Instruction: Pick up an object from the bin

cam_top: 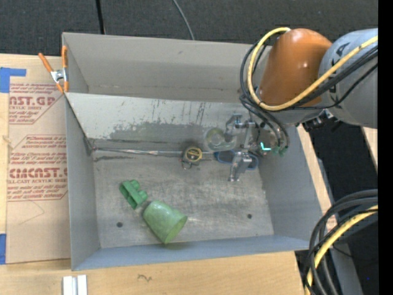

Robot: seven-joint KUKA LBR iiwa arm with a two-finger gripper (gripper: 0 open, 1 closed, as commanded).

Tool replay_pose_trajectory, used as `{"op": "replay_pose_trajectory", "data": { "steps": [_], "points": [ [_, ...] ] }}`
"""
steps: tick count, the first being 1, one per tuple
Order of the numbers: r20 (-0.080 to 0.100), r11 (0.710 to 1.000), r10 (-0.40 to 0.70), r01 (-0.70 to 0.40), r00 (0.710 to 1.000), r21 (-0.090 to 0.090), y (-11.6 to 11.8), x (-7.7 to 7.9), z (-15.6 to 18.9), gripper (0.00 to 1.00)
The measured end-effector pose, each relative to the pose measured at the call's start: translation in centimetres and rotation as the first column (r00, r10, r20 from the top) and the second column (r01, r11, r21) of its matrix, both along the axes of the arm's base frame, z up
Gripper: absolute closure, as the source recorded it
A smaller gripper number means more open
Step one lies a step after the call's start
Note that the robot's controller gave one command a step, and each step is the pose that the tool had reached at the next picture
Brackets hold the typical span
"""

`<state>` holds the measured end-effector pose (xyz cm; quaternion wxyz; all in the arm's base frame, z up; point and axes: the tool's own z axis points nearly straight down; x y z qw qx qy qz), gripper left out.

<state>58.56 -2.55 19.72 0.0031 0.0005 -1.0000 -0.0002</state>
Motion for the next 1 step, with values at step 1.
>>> {"op": "replay_pose_trajectory", "data": {
  "steps": [1],
  "points": [
    [0.004,0.967,-0.255,0.255,0.967,0.000,1.98,0.54,-3.14,0.00]
  ]
}}
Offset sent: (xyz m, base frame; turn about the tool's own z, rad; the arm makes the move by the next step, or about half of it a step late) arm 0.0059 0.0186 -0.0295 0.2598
